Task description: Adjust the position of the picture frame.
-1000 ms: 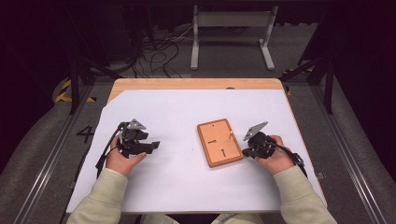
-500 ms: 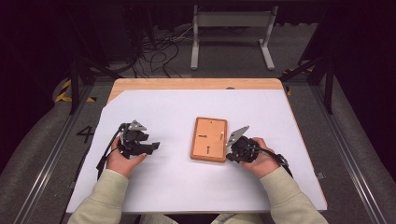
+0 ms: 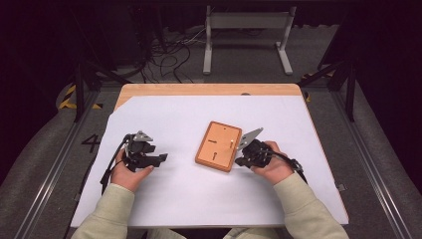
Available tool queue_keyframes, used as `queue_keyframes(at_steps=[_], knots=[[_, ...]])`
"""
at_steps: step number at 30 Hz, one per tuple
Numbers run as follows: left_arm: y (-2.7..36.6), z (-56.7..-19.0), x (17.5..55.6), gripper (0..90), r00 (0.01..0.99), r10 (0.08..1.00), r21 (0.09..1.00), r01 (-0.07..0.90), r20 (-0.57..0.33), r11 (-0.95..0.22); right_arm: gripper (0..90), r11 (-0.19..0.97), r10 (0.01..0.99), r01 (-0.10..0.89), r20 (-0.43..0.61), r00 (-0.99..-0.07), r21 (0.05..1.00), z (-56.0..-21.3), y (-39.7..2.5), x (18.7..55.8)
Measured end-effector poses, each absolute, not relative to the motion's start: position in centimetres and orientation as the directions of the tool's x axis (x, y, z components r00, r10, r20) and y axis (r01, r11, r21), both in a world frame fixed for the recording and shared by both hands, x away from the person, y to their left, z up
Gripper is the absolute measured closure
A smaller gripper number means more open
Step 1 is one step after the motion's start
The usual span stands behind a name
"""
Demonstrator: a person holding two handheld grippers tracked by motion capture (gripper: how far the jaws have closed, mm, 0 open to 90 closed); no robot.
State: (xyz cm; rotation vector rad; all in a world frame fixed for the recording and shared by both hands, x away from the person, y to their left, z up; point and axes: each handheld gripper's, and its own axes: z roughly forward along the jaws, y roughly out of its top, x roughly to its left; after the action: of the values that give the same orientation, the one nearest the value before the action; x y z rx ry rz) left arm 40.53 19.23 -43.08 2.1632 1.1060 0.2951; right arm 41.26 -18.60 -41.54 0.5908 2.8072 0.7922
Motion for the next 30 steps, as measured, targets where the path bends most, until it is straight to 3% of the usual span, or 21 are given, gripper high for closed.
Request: queue_keyframes(at_steps=[13, 30], knots=[[18.9, -43.3, 40.1, 49.9, 0.624, 0.771, 0.681, 0.619, -0.125, -0.391, 90.0, 0.661, 0.561, 0.387, -0.081, -0.824, 0.643, -38.5, -19.9, 48.2], [18.7, -43.4, 40.1, 50.4, 0.634, 0.762, 0.683, 0.614, -0.131, -0.394, 90.0, 0.629, 0.610, 0.453, -0.039, -0.792, 0.632, -41.3, -19.8, 54.3]])
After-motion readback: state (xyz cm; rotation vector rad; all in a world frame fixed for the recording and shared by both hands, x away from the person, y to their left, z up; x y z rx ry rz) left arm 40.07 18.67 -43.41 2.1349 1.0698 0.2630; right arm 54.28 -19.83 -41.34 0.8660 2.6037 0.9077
